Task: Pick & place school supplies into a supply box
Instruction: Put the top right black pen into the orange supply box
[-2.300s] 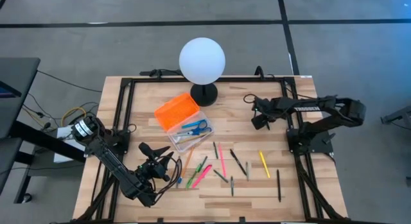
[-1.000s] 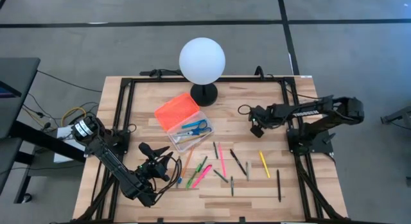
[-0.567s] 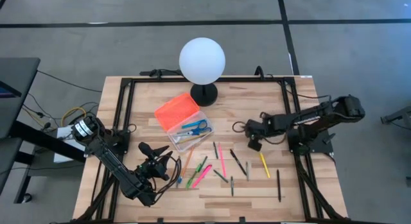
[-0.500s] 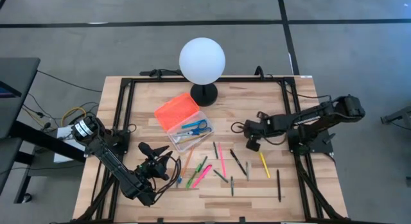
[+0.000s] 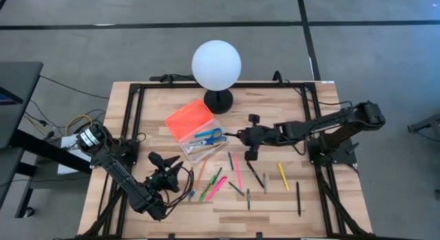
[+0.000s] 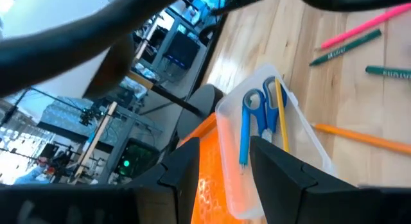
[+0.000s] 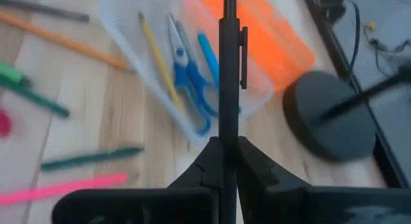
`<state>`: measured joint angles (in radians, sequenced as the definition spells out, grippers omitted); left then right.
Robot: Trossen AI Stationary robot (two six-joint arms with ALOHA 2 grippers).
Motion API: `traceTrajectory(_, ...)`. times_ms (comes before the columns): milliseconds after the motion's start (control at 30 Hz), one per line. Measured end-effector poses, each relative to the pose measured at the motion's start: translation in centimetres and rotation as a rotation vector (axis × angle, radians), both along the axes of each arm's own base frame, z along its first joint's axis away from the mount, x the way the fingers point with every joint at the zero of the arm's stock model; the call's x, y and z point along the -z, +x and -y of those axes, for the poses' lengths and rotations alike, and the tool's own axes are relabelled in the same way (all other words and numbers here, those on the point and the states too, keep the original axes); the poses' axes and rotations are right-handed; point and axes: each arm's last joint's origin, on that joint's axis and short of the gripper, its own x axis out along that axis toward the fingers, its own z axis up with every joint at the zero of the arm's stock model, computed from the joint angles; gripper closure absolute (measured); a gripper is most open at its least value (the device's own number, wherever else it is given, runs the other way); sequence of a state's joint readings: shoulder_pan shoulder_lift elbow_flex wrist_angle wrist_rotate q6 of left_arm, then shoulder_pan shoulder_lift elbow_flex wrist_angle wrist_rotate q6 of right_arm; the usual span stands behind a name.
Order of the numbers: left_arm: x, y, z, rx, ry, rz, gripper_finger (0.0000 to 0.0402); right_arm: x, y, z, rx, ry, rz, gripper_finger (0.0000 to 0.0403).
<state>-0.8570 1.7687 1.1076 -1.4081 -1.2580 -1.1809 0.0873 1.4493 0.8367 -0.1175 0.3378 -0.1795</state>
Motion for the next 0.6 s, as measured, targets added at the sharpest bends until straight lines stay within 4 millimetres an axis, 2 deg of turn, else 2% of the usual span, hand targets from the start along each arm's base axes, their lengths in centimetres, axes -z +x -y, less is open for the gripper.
traceTrajectory(367, 0.0, -0.1, -0.1, -0.014, -0.007, -0.017, 0.0269, 0.6, 7.0, 0.7, -0.025, -0.056, -0.014, 0.0395)
traceTrajectory(600, 0.0, -0.1, -0.1, -0.015, -0.01, -0.015, 0.0269, 1.8, 9.9, 1.8, -0.068, 0.011, -0.024, 0.0394)
